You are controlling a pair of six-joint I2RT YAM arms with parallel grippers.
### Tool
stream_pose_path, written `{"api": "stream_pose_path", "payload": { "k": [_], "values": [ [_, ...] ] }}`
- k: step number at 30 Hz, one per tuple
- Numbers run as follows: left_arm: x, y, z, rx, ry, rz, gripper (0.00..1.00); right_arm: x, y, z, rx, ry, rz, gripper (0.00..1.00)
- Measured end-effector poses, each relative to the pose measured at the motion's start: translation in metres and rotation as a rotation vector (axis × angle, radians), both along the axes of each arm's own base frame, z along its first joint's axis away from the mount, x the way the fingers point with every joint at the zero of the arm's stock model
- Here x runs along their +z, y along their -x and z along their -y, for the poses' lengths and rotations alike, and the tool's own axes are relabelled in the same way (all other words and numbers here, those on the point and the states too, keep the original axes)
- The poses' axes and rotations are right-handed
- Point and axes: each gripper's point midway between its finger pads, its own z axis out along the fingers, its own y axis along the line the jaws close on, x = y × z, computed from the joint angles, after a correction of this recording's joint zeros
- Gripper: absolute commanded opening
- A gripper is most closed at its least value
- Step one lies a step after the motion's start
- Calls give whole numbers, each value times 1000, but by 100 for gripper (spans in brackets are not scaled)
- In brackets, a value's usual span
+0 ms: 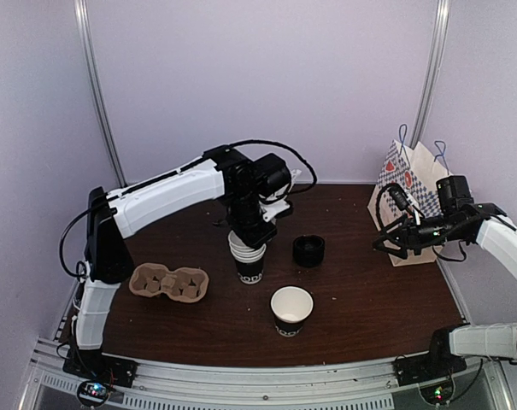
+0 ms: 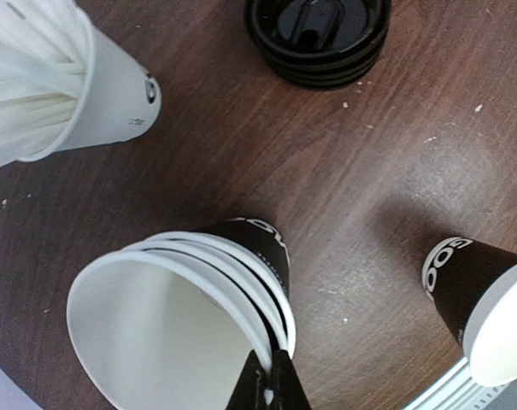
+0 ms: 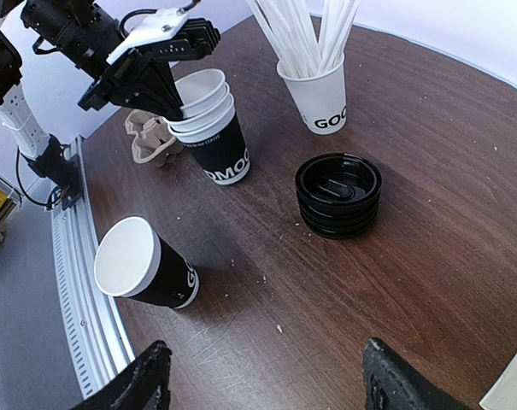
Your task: Pack the takeout coffee
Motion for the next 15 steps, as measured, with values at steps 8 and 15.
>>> {"api": "stream_pose_path", "payload": {
  "k": [8,15],
  "values": [
    [38,-55,-66,105,-50,127,0,0,0,0,1,2,3,76],
    [48,-131,-138,264,-68,187,0,1,0,1,-3,8,12,76]
  ]
}}
